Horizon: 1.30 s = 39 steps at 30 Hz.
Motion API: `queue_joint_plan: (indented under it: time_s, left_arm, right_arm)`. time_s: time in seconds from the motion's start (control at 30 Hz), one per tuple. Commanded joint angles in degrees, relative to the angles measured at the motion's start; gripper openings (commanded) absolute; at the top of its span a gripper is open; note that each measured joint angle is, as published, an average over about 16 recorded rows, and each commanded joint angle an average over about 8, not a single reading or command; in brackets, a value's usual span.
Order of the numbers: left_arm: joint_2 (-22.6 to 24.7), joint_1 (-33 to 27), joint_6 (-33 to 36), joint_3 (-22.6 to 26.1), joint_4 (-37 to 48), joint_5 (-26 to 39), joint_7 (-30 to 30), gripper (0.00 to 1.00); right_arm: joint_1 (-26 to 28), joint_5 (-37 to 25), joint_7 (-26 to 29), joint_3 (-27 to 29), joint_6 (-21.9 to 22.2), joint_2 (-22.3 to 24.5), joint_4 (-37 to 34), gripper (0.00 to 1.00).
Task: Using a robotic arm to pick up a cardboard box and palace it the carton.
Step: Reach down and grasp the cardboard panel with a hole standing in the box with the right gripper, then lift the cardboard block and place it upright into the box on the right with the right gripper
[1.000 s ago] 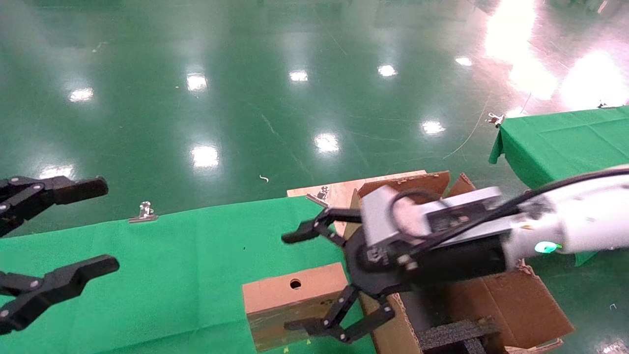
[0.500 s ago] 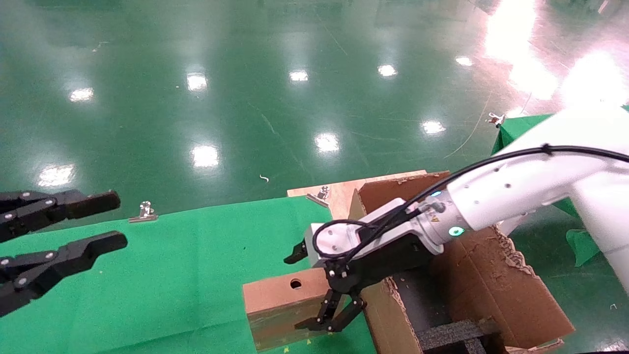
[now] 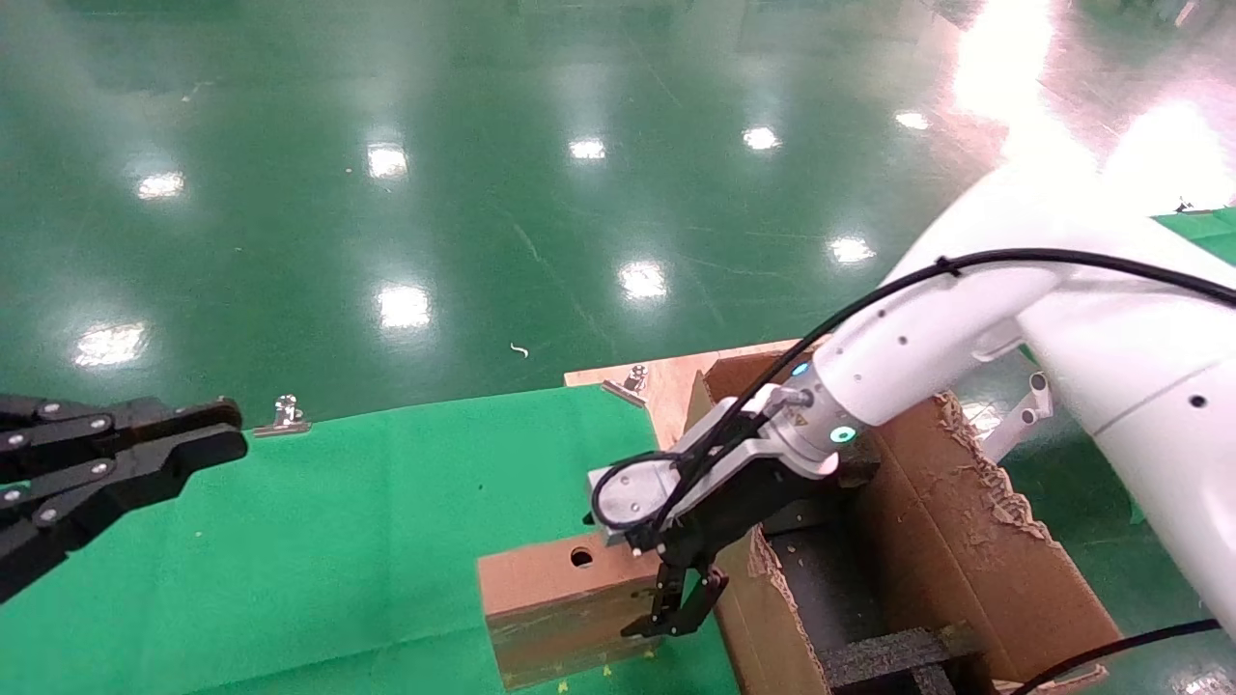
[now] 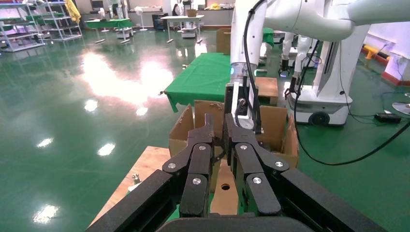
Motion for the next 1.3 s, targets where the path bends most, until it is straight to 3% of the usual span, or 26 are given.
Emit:
queue_joint_plan:
  time_s: [0.03, 0.23, 0.3, 1.3]
  left_arm:
    - [0.0, 0.0, 0.0, 0.0, 0.0, 0.0, 0.0, 1.0]
    - [0.0, 0.0, 0.0, 0.0, 0.0, 0.0, 0.0, 1.0]
    - [0.0, 0.0, 0.0, 0.0, 0.0, 0.0, 0.0, 1.0]
    - [0.0, 0.0, 0.0, 0.0, 0.0, 0.0, 0.0, 1.0]
  right_arm:
    - [0.9, -0.8, -0.5, -1.4, -0.1, -0.8, -0.6, 0.83]
    - [1.2, -1.1, -0.6, -1.8, -0.2, -1.0, -0.9, 0.08]
    - [1.1, -0.9, -0.6, -1.6, -0.2, -0.9, -0.8, 0.0]
    - [0.2, -0.1, -0.2, -0.5, 0.1, -0.3, -0.1, 0.0]
